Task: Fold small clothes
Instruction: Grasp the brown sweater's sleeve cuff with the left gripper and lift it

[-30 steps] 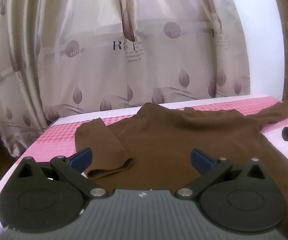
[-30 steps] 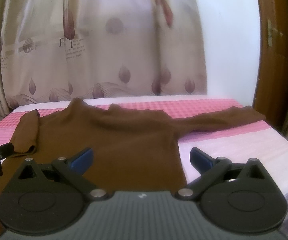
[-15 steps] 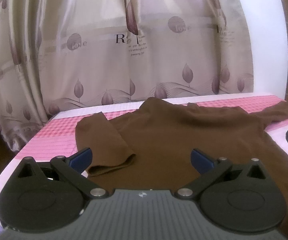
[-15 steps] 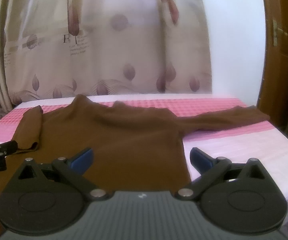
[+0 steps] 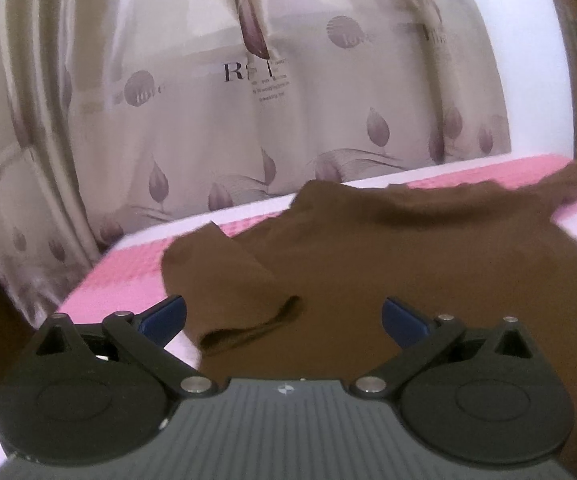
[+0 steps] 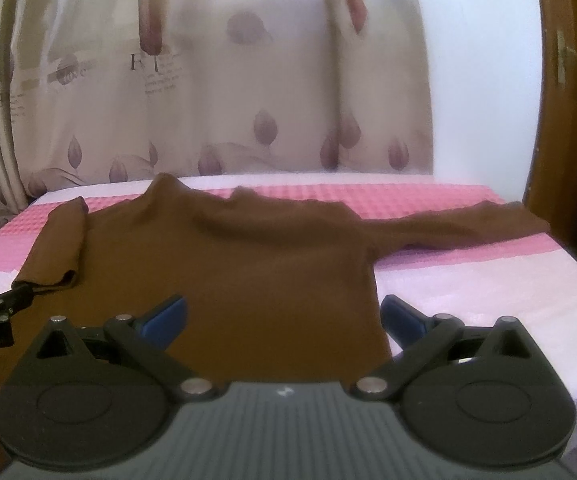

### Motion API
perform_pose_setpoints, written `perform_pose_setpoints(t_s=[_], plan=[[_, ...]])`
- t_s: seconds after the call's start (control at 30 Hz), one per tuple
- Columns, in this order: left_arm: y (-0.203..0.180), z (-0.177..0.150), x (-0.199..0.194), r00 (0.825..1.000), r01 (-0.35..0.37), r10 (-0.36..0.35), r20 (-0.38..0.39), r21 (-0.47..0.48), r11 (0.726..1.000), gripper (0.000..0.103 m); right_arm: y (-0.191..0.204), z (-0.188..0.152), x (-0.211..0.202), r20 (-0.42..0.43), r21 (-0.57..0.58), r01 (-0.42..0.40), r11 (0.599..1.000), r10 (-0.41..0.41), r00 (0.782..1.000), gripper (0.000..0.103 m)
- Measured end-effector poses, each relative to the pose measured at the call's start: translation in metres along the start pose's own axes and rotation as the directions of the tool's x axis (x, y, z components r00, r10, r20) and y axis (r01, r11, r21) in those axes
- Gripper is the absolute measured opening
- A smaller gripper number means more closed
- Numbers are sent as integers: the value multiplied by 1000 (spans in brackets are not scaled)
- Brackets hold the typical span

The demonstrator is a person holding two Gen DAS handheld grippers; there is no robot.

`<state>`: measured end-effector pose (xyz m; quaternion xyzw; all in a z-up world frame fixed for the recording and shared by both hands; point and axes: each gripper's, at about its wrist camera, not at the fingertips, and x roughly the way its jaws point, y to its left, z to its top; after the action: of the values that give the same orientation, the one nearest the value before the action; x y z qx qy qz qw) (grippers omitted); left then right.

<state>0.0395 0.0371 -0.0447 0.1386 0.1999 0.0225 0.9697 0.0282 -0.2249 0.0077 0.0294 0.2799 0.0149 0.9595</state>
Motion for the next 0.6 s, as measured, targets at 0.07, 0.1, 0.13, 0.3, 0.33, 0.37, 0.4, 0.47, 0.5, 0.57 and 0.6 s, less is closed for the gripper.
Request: perform_pose_setpoints(t_s=[0.07, 0.1, 0.13, 0.3, 0.33, 0.37, 0.4, 0.47, 0.5, 0.57, 0.6], plan=[[4, -2, 9, 1000, -23, 22, 11, 44, 999, 98, -1, -2, 4, -11, 3, -5, 1000, 5, 1000, 103], [6, -3, 16, 999, -37, 36, 15, 72, 997, 91, -1, -2, 6, -17, 3, -7, 1000, 7, 1000, 103], [7, -4, 23, 999, -43, 42, 13, 96, 994, 87, -1, -3, 8, -23, 1, -9, 1000, 9, 1000, 103], [9, -3, 58, 999, -30, 34, -22, 170, 985, 84, 1, -9, 21, -55, -5, -18, 1000, 18, 998, 103], [10, -3, 62, 1000, -13, 17, -23, 171, 985, 84, 1, -11, 24, -62, -4, -19, 1000, 18, 998, 103], [10, -3, 67, 1000, 9, -5, -29, 167, 986, 85, 0, -12, 26, -71, -2, -19, 1000, 19, 997, 103], [10, -1, 74, 999, 25, -19, -39, 167, 986, 87, 0, -13, 30, -80, 0, -19, 1000, 19, 997, 103], [9, -1, 87, 998, 39, -29, -63, 165, 985, 87, -1, -15, 36, -98, 5, -21, 1000, 22, 995, 103], [9, 0, 95, 996, 52, -39, -80, 167, 985, 87, -2, -16, 39, -106, 9, -23, 1000, 24, 994, 103], [7, -3, 108, 994, 64, -47, -100, 172, 983, 86, -2, -17, 44, -120, 14, -27, 1000, 28, 992, 103], [7, -4, 114, 993, 66, -47, -112, 177, 982, 79, -2, -17, 46, -124, 13, -28, 1000, 29, 992, 103]])
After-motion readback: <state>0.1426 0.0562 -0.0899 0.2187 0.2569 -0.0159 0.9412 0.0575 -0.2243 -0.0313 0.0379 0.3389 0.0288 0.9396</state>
